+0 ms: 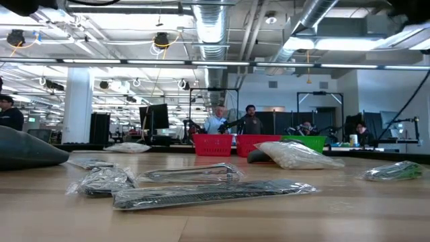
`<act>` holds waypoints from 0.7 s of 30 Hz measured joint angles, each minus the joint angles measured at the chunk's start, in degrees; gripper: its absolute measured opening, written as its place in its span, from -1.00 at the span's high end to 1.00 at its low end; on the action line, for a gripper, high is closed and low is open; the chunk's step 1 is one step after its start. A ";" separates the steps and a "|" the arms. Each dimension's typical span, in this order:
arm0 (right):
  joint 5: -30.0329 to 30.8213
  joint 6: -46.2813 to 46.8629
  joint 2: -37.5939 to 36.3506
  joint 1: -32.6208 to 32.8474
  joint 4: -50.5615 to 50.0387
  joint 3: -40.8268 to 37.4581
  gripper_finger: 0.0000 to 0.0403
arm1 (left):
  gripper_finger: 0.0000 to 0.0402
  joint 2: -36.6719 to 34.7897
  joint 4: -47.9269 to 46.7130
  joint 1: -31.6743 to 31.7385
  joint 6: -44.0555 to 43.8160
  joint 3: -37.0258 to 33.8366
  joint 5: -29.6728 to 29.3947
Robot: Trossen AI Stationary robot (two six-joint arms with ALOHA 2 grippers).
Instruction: Pick & Place Travel size toiletries
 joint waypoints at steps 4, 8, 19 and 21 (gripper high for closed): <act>6.26 0.15 3.92 -0.02 -11.37 5.75 1.00 | 1.00 0.02 -6.29 0.50 2.01 1.87 -0.15; 10.14 0.15 6.45 -0.02 -20.42 9.76 1.00 | 1.00 1.02 -15.46 0.50 6.18 4.95 -4.05; 18.38 -0.13 7.72 -1.92 -40.97 11.78 1.00 | 1.00 4.61 -19.03 0.50 9.12 7.34 -9.53; 19.36 1.26 7.89 -3.29 -45.66 11.78 1.00 | 1.00 4.66 -19.15 0.50 9.12 7.34 -9.53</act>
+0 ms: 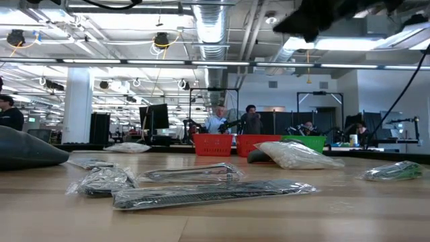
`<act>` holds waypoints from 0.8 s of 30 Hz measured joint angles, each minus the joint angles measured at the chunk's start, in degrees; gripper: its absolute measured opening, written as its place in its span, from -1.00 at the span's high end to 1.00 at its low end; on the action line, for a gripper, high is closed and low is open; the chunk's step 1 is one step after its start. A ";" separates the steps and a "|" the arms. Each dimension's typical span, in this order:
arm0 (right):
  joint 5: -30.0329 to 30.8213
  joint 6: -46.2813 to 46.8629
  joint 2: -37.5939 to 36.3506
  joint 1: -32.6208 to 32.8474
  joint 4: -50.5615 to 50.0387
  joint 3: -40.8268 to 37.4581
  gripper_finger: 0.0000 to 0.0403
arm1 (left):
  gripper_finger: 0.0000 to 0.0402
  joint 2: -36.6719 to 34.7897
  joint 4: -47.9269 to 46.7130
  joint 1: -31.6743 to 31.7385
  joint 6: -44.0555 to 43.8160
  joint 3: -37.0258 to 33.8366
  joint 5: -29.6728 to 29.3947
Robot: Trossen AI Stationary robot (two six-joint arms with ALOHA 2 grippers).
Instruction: Pick & Place Travel size toiletries
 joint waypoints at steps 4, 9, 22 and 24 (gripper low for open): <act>-0.26 3.58 2.56 -2.19 -7.51 -0.04 1.00 | 1.00 0.00 0.10 0.00 0.00 0.00 0.00; -0.67 5.60 9.08 -3.21 -12.21 -0.02 1.00 | 1.00 0.00 0.02 0.00 0.00 0.00 0.02; -3.42 10.32 19.81 -5.24 -14.69 4.11 0.47 | 1.00 0.00 -0.10 0.00 0.00 0.00 0.04; -3.42 11.35 21.20 -5.24 -16.32 4.11 0.31 | 1.00 0.00 -0.04 0.00 0.00 0.00 0.05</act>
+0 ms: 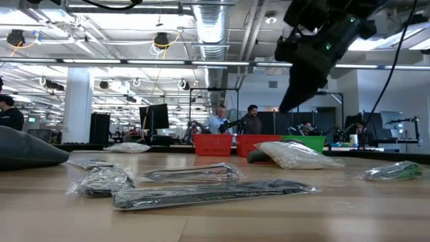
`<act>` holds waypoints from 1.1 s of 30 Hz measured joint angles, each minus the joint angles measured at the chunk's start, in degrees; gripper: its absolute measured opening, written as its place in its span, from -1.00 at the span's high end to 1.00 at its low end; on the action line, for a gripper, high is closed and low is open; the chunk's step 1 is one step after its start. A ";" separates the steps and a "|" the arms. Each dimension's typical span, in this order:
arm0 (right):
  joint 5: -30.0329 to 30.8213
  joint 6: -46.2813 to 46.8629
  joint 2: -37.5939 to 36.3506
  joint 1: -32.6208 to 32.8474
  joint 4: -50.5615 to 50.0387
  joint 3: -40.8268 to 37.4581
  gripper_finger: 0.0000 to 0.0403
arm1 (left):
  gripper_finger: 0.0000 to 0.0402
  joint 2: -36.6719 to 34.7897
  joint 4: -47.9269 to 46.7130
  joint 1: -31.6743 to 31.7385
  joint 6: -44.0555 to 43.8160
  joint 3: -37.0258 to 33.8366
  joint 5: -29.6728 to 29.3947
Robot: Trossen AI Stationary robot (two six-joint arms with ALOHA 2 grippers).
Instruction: Pick & Place Travel size toiletries
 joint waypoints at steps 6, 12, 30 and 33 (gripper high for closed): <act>0.07 1.90 2.77 -1.60 -1.82 0.00 -0.12 | 1.00 0.00 0.02 0.00 0.00 0.00 0.02; 0.17 3.05 2.96 -2.24 -1.50 0.00 -0.42 | 1.00 0.00 0.03 0.00 0.16 0.00 0.02; 0.25 -4.99 12.42 -2.08 0.16 -0.02 -0.69 | 1.00 0.04 0.14 0.00 0.42 -0.02 0.02; 0.22 -4.99 13.10 -2.07 0.19 0.20 -0.69 | 1.00 0.04 0.17 0.00 0.42 -0.02 0.03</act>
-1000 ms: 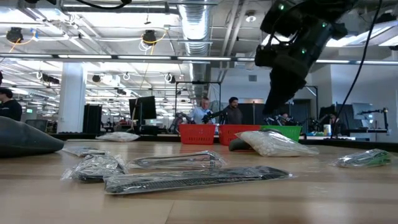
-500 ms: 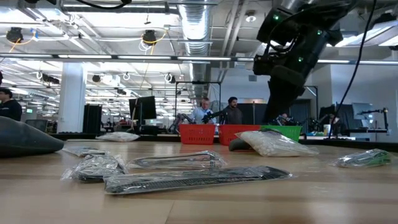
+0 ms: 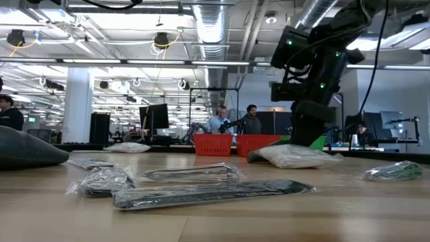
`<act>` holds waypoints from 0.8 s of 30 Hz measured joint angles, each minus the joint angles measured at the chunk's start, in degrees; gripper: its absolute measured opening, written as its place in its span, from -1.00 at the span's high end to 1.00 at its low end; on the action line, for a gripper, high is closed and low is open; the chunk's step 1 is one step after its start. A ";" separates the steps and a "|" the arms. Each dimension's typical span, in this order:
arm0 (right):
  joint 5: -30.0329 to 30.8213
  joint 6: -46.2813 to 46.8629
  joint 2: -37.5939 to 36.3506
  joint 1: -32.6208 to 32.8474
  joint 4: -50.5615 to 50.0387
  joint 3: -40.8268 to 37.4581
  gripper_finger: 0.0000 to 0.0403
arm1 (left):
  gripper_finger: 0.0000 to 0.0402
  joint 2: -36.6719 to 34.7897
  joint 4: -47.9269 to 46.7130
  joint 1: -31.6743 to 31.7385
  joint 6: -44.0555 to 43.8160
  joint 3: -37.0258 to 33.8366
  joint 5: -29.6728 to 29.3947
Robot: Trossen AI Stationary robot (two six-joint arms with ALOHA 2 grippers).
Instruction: Pick & Place Travel size toiletries
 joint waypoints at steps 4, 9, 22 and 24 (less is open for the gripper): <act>-0.02 -0.17 0.57 0.02 -0.37 1.46 -0.70 | 1.00 0.00 0.01 0.00 0.00 0.00 -0.01; -0.04 -0.17 1.32 0.13 0.00 3.64 -0.69 | 1.00 0.00 0.02 0.00 0.00 -0.02 0.01; -1.68 0.02 3.17 0.15 -0.25 4.52 -0.58 | 1.00 0.00 0.07 0.00 0.00 -0.02 0.01; -1.70 0.04 3.36 0.15 -0.38 4.52 -0.58 | 1.00 0.00 0.08 0.00 0.00 -0.02 0.00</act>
